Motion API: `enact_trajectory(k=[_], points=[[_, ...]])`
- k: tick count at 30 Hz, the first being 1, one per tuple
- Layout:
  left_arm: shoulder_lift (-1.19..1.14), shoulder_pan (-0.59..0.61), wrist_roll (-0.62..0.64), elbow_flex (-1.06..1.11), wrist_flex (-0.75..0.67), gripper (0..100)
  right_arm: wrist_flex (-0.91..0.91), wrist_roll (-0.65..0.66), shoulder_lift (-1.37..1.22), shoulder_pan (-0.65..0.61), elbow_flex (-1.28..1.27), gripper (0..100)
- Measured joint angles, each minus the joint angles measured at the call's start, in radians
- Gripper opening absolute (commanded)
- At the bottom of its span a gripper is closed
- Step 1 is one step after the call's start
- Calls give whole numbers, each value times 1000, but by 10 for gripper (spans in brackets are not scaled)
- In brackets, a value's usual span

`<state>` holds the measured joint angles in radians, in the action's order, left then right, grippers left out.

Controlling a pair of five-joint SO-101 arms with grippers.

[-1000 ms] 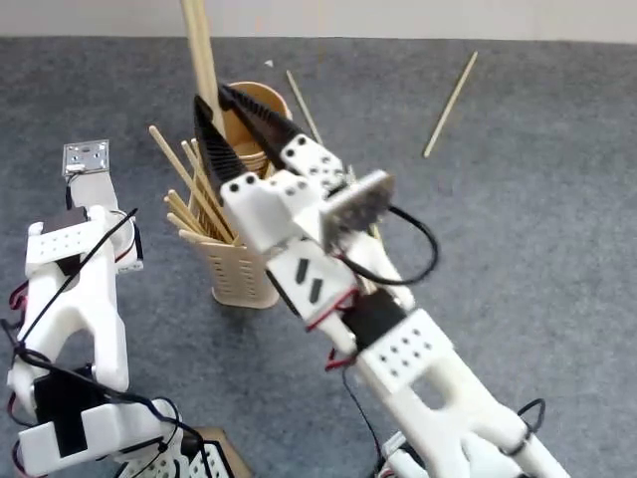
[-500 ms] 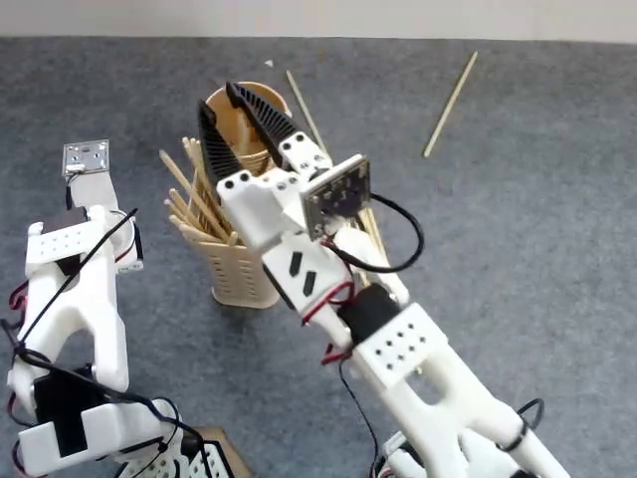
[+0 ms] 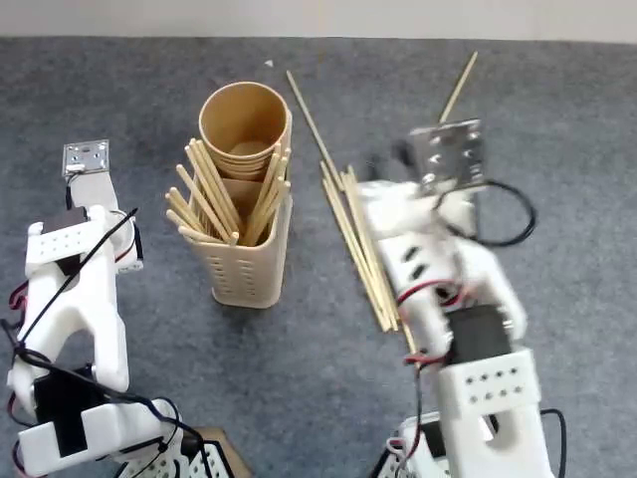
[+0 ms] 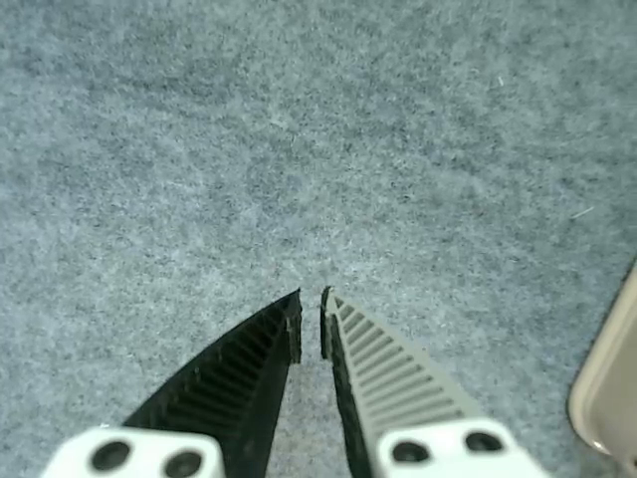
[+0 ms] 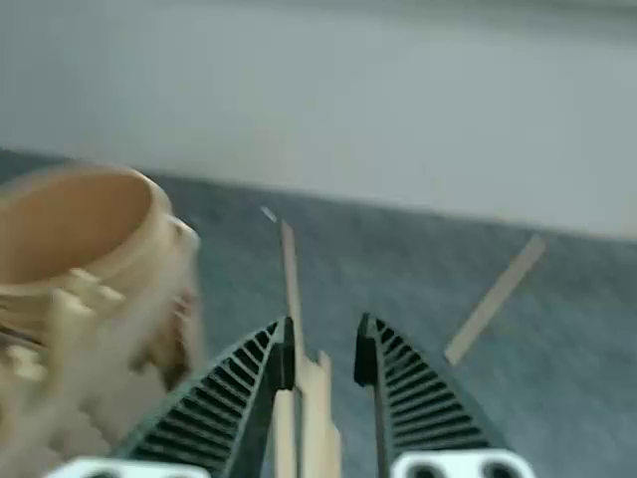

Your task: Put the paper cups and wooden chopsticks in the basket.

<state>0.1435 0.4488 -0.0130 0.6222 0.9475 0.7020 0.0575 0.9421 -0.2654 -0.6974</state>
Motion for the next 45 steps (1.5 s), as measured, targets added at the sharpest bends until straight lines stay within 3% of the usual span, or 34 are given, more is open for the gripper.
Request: enact_trajectory(k=[5,13,18,29,36,45], points=[[0,0,0,0,0,74,68,121,-199,78,-89,115],[0,0,0,17,-3,74,-158,161,-678,49,-123,116],[0,0,0,18,-3,74,-269,161,-836,46,-123,116],[0,0,0,18,-3,74,-295,216,-927,49,-120,116],[0,0,0,18,-3,74,-293,150,-746,44,-199,174],[0,0,0,18,-3,74,-345,190,-683,-9,-350,185]])
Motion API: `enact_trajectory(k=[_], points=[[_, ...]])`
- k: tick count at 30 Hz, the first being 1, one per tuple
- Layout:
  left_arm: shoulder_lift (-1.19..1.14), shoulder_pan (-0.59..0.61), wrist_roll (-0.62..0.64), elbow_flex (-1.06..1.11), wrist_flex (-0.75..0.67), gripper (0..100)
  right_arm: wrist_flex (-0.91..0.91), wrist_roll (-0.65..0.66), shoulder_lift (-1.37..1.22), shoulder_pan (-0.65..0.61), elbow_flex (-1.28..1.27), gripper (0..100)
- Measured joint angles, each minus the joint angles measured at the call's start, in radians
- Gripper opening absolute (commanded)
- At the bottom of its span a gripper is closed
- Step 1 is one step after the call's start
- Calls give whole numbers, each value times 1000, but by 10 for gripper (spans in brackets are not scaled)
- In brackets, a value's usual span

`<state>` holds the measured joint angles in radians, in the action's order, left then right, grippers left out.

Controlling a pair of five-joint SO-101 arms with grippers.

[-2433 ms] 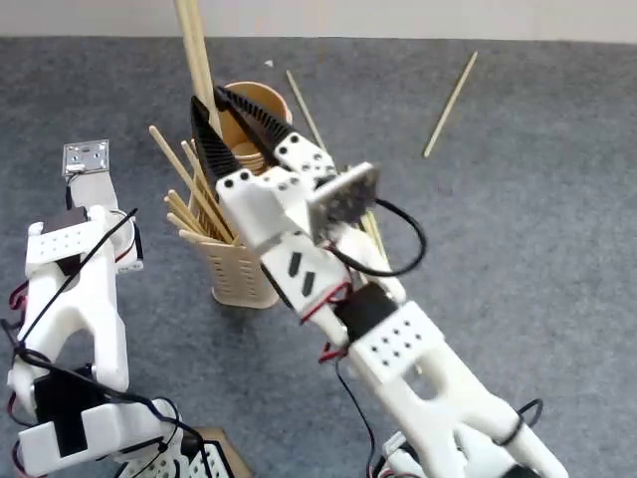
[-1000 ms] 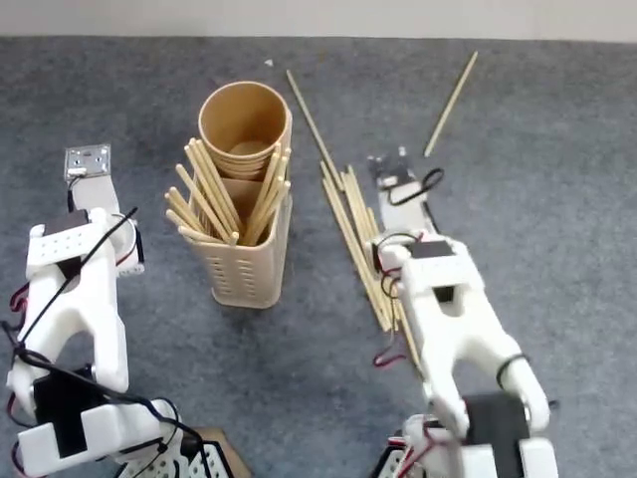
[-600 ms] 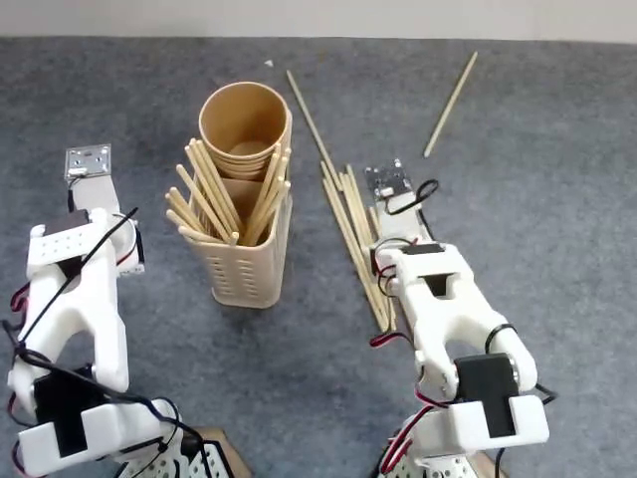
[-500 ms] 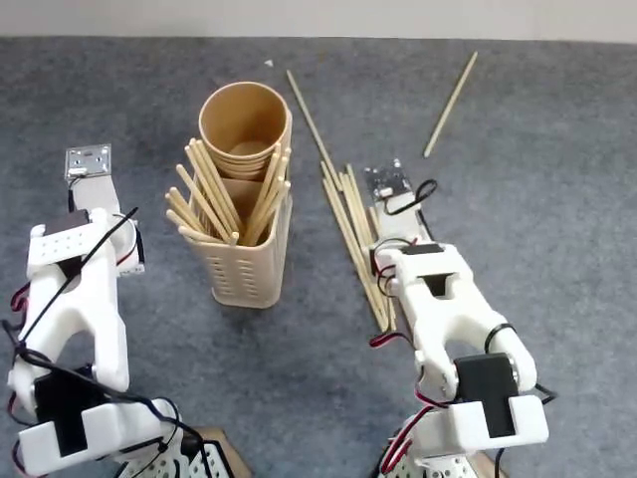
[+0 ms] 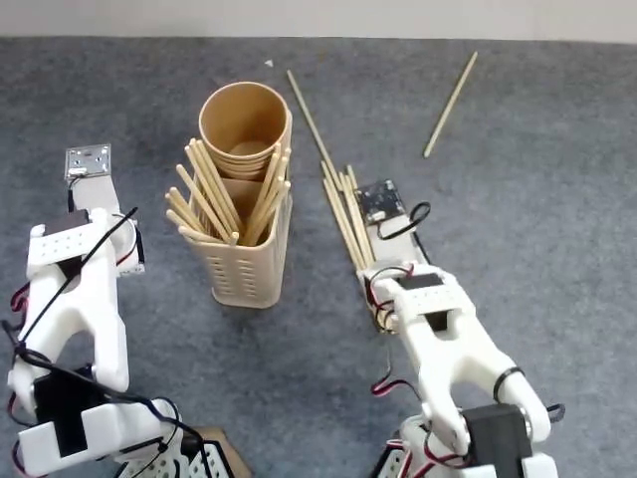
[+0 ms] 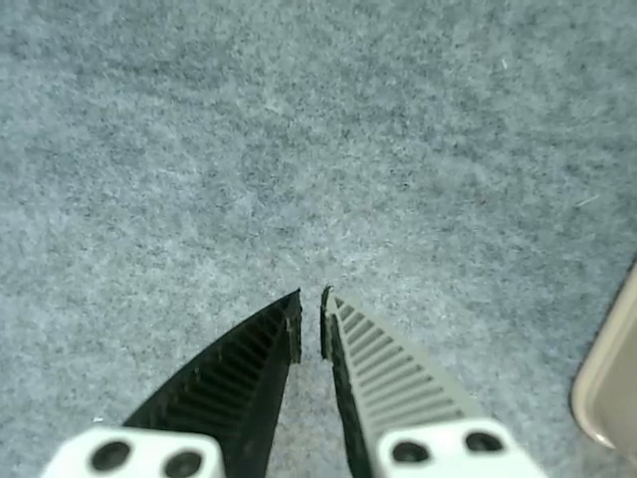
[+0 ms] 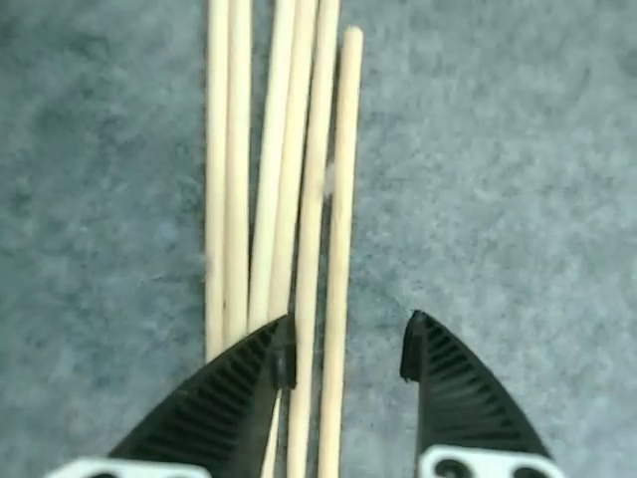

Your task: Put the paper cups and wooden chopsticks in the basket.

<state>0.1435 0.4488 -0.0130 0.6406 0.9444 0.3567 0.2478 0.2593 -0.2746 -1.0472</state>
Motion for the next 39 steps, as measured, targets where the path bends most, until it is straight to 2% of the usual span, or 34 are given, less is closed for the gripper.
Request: enact_trajectory(k=[4,7,8,18,20,25,31,35,39], points=[[0,0,0,0,0,74,-21,0,-69,0,8,164],[0,0,0,0,0,74,-21,0,-117,17,58,17],[0,0,0,0,0,74,-20,0,-135,28,75,0],[0,0,0,0,0,74,-18,2,-230,54,167,5],[0,0,0,0,0,74,-18,-51,-176,54,167,5],[0,0,0,0,0,74,-55,-338,87,92,167,5],[0,0,0,0,0,74,-212,-384,525,83,146,5],[0,0,0,0,0,74,-262,-413,749,-54,118,5],[0,0,0,3,0,74,-408,-448,822,-172,118,5]])
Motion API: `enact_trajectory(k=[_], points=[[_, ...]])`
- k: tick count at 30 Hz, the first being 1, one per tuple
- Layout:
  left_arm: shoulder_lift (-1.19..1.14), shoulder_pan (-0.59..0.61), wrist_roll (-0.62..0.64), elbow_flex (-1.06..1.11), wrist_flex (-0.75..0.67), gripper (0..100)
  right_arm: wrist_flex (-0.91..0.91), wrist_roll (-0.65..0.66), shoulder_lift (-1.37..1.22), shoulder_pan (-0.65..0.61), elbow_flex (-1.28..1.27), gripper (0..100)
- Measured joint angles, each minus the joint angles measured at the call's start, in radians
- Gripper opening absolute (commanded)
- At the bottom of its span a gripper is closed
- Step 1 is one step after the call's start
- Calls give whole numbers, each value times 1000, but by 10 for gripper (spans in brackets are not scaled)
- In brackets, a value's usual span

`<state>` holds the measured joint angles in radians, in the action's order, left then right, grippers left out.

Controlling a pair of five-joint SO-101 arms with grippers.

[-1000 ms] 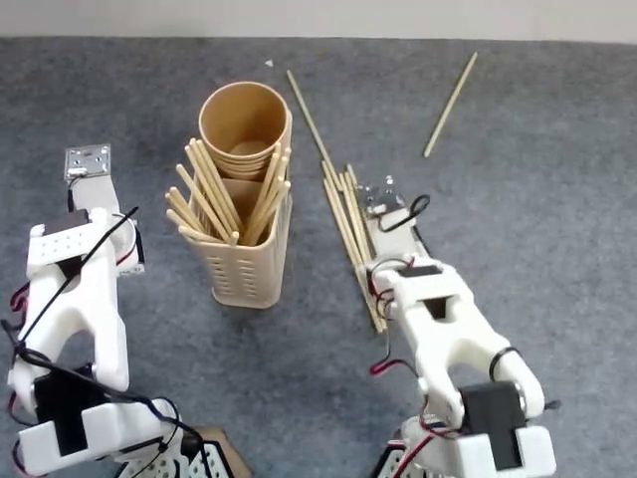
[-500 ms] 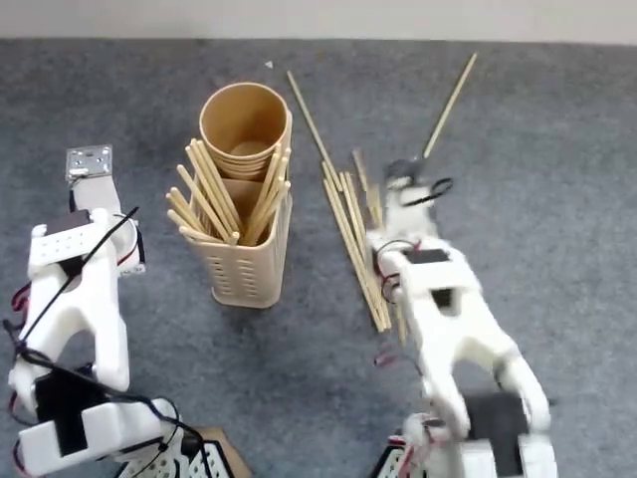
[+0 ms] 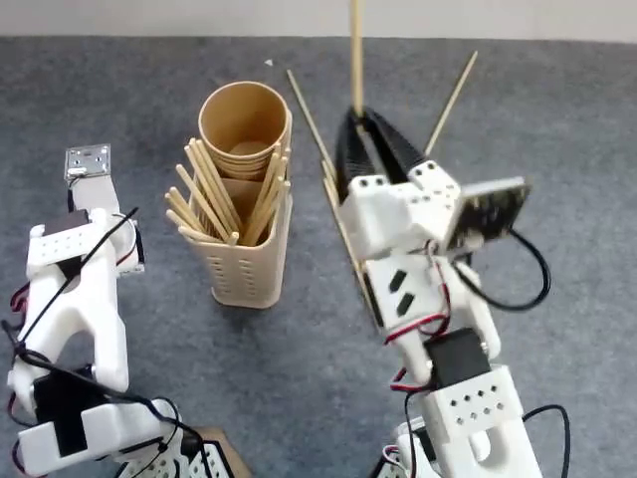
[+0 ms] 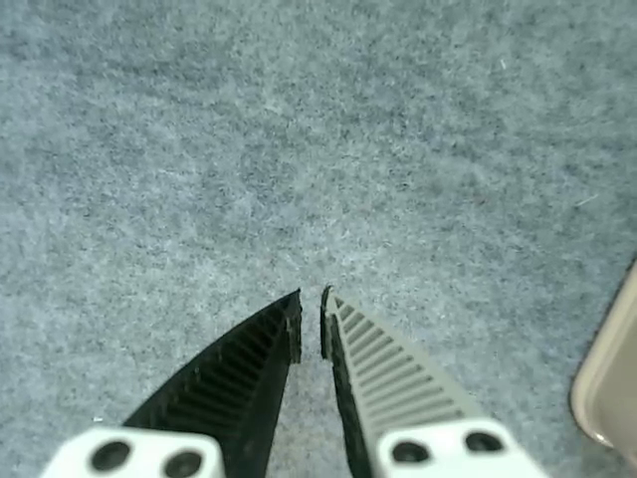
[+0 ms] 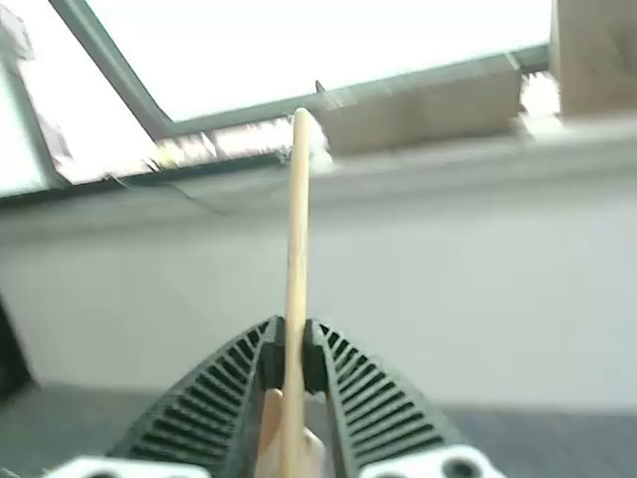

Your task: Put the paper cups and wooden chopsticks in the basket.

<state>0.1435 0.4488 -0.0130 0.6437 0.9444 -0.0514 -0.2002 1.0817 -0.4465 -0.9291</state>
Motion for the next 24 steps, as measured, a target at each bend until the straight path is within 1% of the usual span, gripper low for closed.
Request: enact_trajectory(k=[3,6,10,15,19,24], points=[[0,0,0,0,0,74,-103,-6,0,-61,0,5],[0,0,0,0,0,74,-196,-6,-58,-126,0,5],[0,0,0,0,0,74,-361,-6,-213,-196,0,5],[0,0,0,0,0,74,-594,-6,-427,-229,17,5],[0,0,0,0,0,74,-658,-8,-540,-229,114,5],[0,0,0,0,0,74,-669,-8,-626,-229,218,5]])
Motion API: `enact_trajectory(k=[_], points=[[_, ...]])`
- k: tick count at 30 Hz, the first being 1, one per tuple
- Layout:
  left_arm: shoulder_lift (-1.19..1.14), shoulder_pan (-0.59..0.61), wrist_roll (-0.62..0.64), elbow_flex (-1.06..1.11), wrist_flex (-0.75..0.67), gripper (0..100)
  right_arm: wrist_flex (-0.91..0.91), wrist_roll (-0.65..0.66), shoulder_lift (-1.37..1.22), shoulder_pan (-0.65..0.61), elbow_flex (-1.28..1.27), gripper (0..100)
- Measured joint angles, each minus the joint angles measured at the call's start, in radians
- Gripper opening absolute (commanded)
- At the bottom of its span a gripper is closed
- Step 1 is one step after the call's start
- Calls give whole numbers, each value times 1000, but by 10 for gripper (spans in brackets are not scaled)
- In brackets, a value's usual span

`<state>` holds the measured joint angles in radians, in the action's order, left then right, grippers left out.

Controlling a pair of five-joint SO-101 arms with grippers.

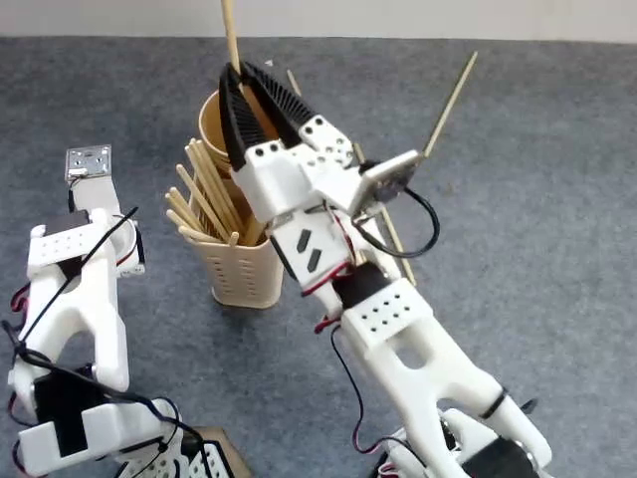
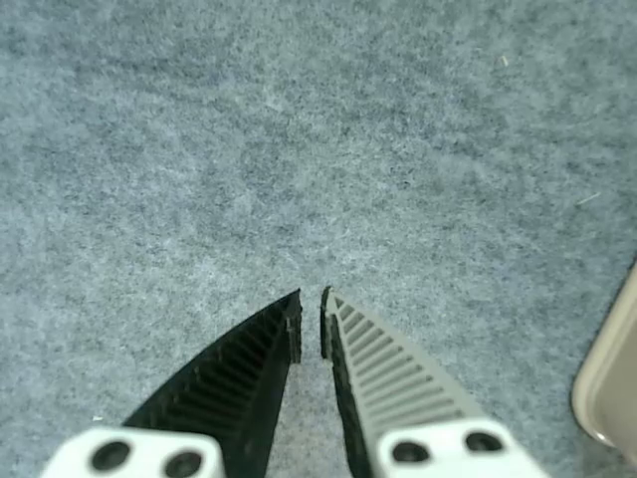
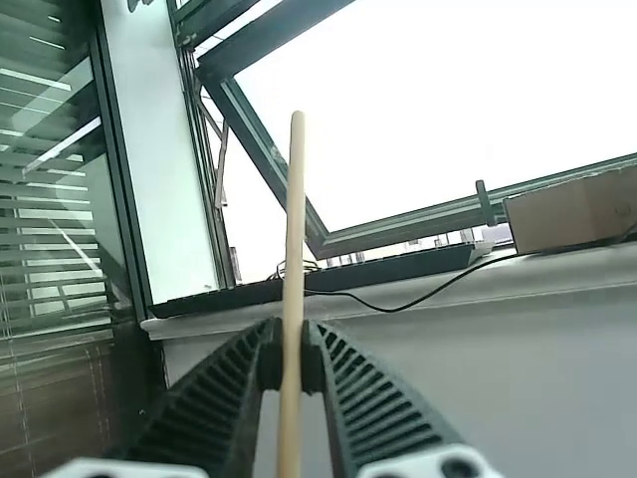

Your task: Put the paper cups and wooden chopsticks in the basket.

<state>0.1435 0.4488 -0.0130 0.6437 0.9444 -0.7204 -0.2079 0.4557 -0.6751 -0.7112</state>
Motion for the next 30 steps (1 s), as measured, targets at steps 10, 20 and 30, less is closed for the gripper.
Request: enact_trajectory(k=[10,20,30], points=[[0,0,0,0,0,75,0,0,-57,-9,48,252],[0,0,0,6,-26,75,29,97,-31,-40,48,159],[0,0,0,46,-72,74,818,14,446,245,-121,45]])
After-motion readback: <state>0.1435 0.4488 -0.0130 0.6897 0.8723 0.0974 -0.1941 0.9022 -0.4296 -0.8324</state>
